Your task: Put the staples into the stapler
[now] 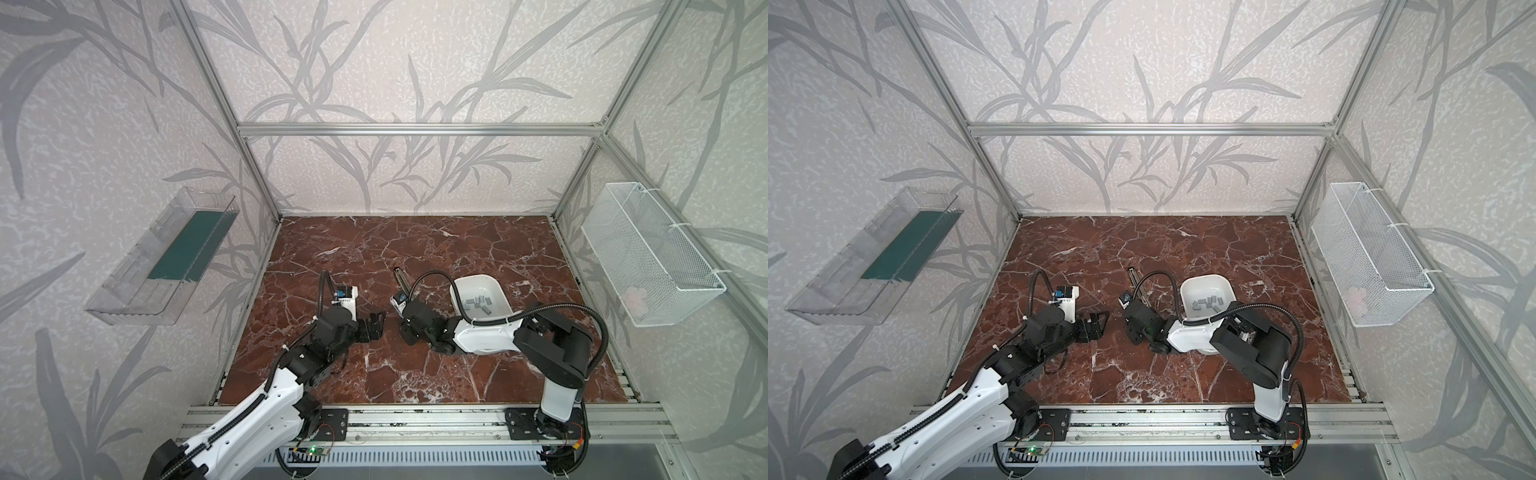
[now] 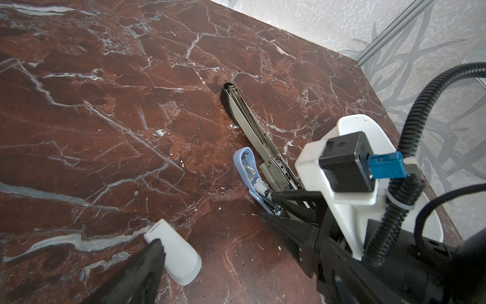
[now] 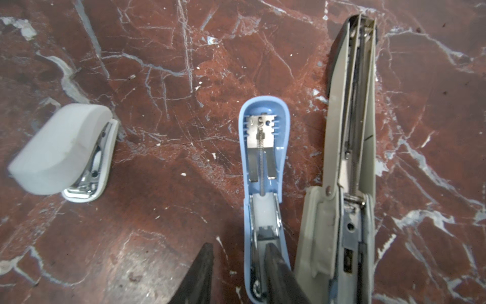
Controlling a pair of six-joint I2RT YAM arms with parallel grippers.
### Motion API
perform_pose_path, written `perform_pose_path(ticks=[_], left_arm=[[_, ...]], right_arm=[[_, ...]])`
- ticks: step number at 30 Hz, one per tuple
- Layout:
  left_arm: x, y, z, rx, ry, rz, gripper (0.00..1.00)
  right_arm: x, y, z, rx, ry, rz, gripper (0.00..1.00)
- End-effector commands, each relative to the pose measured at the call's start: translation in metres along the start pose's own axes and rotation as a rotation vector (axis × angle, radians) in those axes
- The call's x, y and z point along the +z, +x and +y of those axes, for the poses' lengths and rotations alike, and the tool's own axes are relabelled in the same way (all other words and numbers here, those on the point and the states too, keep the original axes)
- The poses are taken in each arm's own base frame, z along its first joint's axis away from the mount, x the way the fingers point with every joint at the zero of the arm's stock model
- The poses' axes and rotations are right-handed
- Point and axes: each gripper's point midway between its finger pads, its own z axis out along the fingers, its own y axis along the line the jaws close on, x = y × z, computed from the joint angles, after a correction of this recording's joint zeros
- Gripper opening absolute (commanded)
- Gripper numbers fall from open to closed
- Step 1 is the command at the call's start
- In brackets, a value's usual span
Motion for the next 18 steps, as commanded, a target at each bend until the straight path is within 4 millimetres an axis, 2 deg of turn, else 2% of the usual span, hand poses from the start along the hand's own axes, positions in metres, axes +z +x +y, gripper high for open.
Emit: perform_pose_path(ticks=[1,5,10,13,18], left_arm=[[-0.003,-0.015,-0.007,0.007,0.018,-0.043,0.93],[-0.003,-0.015,-0.006,0.010,0.012,-0.044,0.93],[-0.004,-0.015,-0.005,0.015,0.008,-0.047,0.94],[-0.004,-0.014,-0.004,0.019,0.003,-0.049,0.93],[-0.003,-0.013,-0.002,0.023,-0.005,-0.047,0.93]], right_arm=[[-0.014,-0.007,0.006,0.016,-0.051,-0.013,0.35],[-0.024,-0.015,0.004,0.030,-0.050,-0.045,0.35],[-0.030,-0.014,-0.013,0.065,0.038,-0.037,0.38],[-0.027,-0.008,-0.018,0.075,0.066,-0.017,0.42],[-0.014,0.001,-0.015,0.078,0.064,0.035,0.43]])
